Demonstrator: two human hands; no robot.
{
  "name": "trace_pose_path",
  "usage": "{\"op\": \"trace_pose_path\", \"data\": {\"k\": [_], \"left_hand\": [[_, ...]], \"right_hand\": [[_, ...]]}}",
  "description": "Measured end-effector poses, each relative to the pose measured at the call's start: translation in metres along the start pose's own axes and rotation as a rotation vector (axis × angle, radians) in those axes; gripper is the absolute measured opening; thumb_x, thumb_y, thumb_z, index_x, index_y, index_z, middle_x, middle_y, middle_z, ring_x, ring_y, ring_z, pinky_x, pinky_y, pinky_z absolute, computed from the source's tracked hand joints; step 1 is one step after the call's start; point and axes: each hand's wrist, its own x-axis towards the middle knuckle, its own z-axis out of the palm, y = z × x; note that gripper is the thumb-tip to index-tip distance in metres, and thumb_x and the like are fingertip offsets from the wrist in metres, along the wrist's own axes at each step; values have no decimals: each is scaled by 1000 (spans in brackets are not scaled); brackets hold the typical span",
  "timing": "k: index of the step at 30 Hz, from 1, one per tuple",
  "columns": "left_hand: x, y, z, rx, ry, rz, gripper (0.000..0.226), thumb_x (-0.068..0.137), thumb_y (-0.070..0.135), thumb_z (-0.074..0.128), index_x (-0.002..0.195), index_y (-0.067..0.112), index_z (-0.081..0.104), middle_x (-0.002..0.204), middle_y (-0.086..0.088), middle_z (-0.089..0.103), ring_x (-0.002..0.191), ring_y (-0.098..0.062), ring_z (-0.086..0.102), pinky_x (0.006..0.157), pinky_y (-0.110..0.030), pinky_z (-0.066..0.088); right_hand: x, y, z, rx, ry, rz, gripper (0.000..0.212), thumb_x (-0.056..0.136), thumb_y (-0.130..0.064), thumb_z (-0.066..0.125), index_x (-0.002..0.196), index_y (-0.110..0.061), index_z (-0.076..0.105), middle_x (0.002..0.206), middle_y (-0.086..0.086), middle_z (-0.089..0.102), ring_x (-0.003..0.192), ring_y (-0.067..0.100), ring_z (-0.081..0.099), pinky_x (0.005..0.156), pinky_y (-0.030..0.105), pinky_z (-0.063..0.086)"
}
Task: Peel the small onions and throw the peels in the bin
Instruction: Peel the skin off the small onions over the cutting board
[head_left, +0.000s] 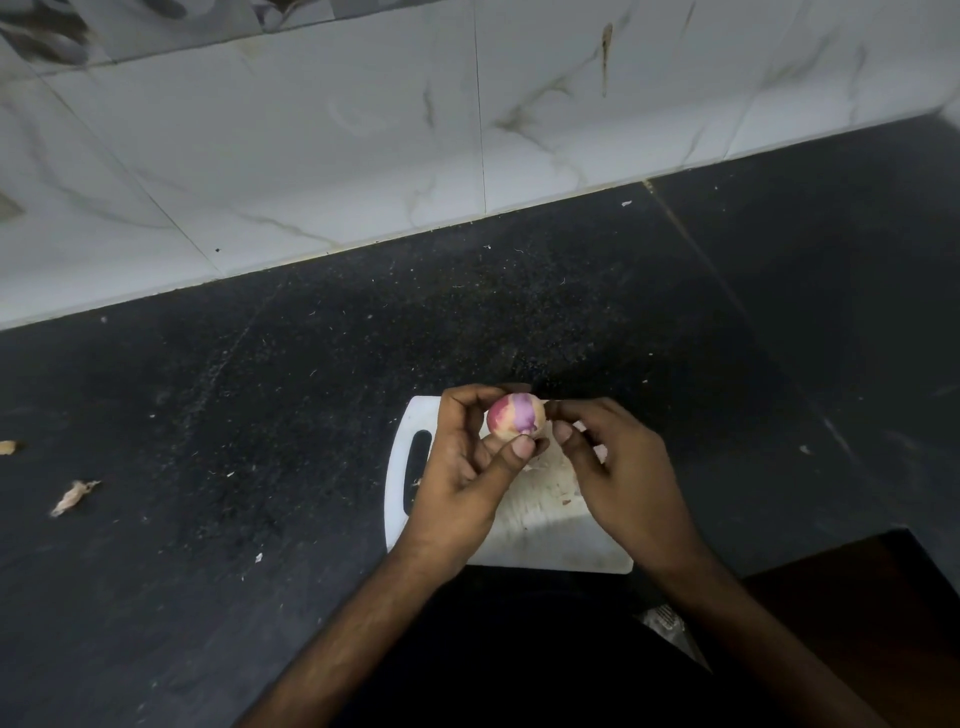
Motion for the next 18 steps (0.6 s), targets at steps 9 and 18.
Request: {"op": "trace_pose_path", "data": {"k": [9, 18], "left_hand": [[1, 3, 2, -45, 40, 48, 41, 83, -8, 66, 115, -5, 42, 114, -11, 68, 99, -16, 72, 84, -31, 58], [3, 2, -3, 25, 9, 108, 42, 81, -16, 67, 113, -11, 41, 117, -22, 61, 107, -14, 67, 85, -26, 55]], "right_hand": [[-2, -24, -8, 6, 161, -253, 16, 93, -14, 76, 109, -16, 78, 102, -10, 73, 90, 4, 69, 69, 18, 54], [1, -19, -16, -48, 191, -345, 18, 93, -22, 73, 105, -13, 82, 100, -3, 79, 91, 11, 74, 76, 34, 60]]}}
